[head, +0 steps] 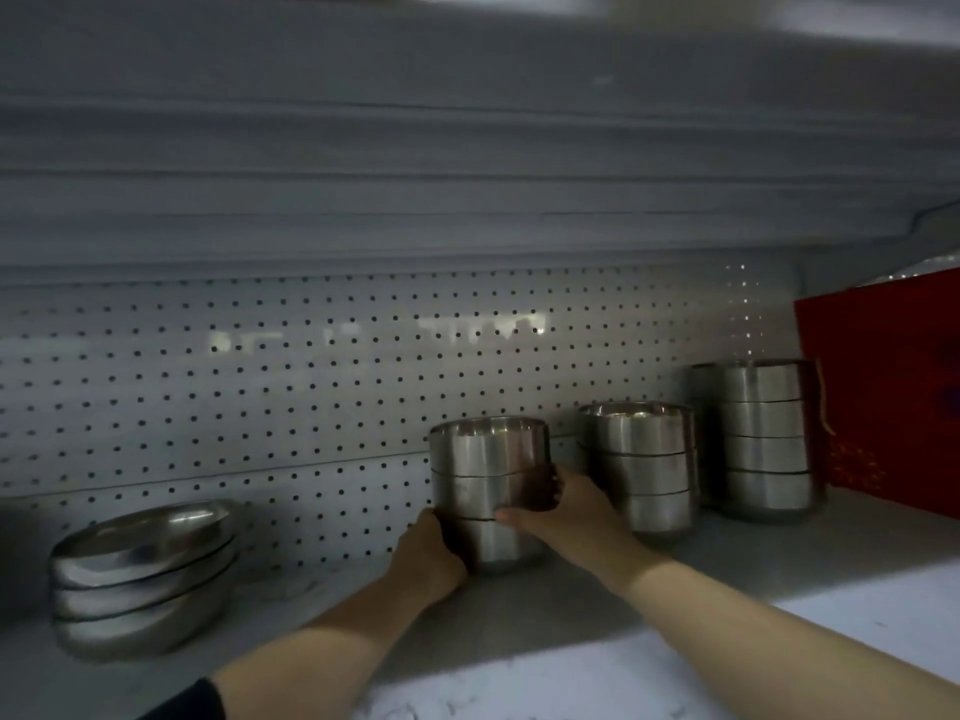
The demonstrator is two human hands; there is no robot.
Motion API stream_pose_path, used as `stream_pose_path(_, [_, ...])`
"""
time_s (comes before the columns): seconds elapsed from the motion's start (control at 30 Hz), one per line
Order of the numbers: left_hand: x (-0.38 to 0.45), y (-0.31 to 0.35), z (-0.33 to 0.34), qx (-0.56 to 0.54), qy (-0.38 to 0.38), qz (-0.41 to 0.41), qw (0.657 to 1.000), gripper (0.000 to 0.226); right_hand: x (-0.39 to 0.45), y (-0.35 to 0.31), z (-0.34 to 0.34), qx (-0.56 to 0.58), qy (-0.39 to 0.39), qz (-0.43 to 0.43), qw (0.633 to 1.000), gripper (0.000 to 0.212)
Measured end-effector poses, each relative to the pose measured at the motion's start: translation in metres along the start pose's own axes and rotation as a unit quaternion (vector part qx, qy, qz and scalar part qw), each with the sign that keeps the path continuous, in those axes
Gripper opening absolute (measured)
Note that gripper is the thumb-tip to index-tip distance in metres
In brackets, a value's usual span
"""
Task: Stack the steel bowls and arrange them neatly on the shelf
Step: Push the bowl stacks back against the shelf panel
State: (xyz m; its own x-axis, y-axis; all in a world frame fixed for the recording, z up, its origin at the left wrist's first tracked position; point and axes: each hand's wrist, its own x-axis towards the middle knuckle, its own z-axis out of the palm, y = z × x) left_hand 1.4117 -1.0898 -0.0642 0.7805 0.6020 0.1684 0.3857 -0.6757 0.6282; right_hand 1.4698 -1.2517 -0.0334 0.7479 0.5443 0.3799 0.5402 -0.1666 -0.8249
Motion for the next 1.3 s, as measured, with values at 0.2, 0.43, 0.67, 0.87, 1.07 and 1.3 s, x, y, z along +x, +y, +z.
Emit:
stream_pose_path(0.2, [0.003, 0.003, 0.004, -0.005, 0.011, -0.017, 1.0, 0.055, 0.007, 0.009, -0.002, 0.011, -0.005, -0.017, 1.0, 0.052])
stream_pose_path(0.43, [0.0, 0.001, 0.005, -0.014, 0.02, -0.022, 0.999, 0.062, 0.011, 0.014, -0.001, -0.004, 0.002, -0.018, 1.0, 0.066])
stream_pose_path(0.67, [-0.007, 0.002, -0.003, -0.027, 0.007, -0.032, 0.999, 0.058, 0.013, 0.015, -0.001, -0.033, 0.002, -0.026, 0.999, 0.056])
stream_pose_path(0.87, [-0.025, 0.011, -0.039, -0.057, 0.017, 0.006, 0.998, 0.048, 0.012, 0.006, -0.011, -0.086, 0.089, -0.049, 0.991, 0.081])
stream_pose_path(1.07, [-0.088, -0.014, -0.11, 0.03, 0.026, 0.045, 0.998, 0.043, -0.023, -0.038, -0.006, -0.095, 0.113, -0.173, 0.974, 0.034])
stream_pose_path(1.3, [-0.171, -0.108, -0.2, 0.114, 0.051, 0.003, 0.992, 0.031, -0.078, -0.134, 0.094, -0.333, -0.182, -0.139, 0.915, 0.03])
